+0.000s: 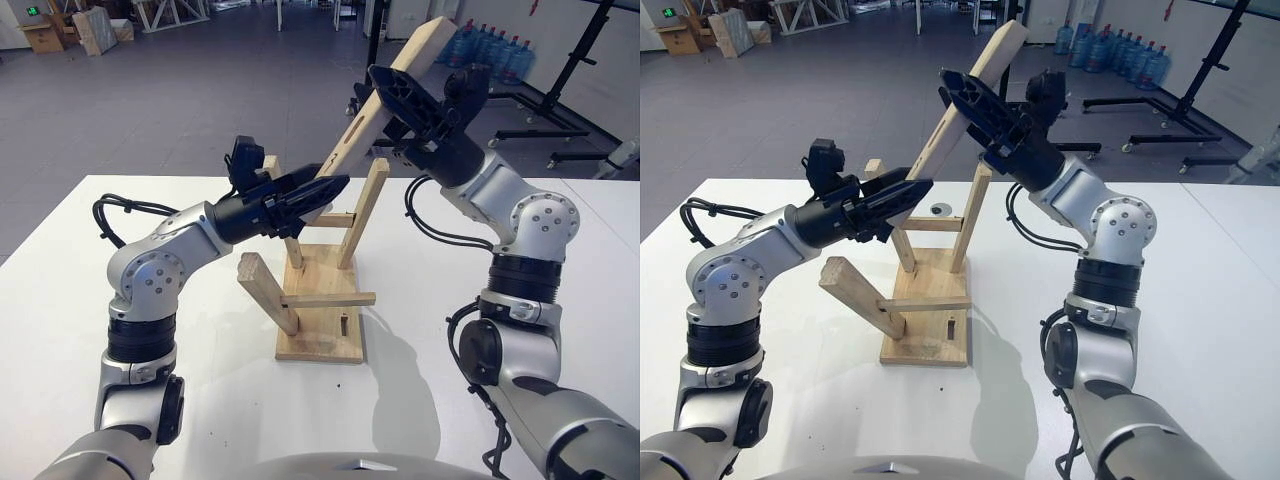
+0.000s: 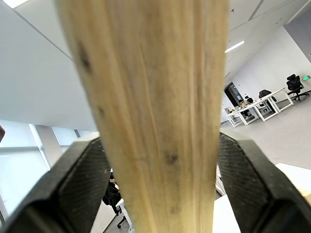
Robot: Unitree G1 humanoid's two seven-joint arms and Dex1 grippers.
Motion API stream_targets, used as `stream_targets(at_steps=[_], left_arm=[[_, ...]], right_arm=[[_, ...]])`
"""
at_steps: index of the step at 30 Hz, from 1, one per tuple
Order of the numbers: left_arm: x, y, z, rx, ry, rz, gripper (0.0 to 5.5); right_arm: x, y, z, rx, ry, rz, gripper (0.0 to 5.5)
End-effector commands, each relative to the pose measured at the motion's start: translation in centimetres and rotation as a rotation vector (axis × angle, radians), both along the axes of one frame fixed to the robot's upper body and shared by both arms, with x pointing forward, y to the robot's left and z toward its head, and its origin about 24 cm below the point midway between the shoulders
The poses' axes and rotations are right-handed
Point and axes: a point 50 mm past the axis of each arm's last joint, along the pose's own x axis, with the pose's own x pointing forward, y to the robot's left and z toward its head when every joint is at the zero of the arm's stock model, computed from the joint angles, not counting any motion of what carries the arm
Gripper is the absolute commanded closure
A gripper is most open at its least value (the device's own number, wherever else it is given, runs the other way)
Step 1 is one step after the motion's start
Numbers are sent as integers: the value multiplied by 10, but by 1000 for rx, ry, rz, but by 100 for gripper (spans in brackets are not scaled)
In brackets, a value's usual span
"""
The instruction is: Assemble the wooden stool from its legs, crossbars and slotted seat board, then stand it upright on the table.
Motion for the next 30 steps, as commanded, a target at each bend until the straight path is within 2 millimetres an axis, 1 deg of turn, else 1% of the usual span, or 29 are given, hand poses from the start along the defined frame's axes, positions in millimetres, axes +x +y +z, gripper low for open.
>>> stream_targets(at_steps=[1,3,4,11,12,13,15,17,18,19,21,23,25,26,27,28,30], left_arm=[[-2,0,0,7,2,-12,345],[-2,0,0,7,3,-12,345],[-2,0,0,8,4,-12,345],[-2,2,-3,24,8,1,345],[-2,3,-4,35,2,12,307],[-1,3,-4,43,-2,21,299],[1,4,-5,48,-7,41,264],[3,7,-3,46,-20,68,239],[3,10,-1,45,-34,76,218],[2,13,2,46,-52,89,201],[3,25,19,6,-112,152,174],[4,45,43,-64,-169,254,137],[2,62,56,-128,-184,339,109],[0,69,56,-150,-170,383,91],[-3,75,51,-156,-143,423,73],[-5,80,45,-154,-115,460,69],[-10,86,32,-147,-62,521,41]], right_arm=[[-1,-2,-2,2,-2,-11,284],[-1,-2,-2,4,-4,-12,323],[-1,-3,-2,4,-6,-13,329],[0,-3,-5,-14,-13,-37,330],[0,-4,-6,-18,-14,-44,331],[0,-4,-7,-21,-15,-50,332],[0,-4,-9,-26,-20,-66,334],[1,-6,-11,-31,-24,-90,334],[1,-6,-12,-33,-25,-105,334],[2,-7,-13,-35,-26,-117,334],[3,-11,-16,-48,-34,-158,334],[4,-21,-21,-88,-56,-227,334],[3,-36,-26,-139,-81,-289,335],[0,-46,-31,-169,-93,-318,335],[-5,-59,-37,-204,-101,-346,335],[-10,-69,-42,-234,-105,-365,335],[-24,-89,-54,-297,-106,-392,335]])
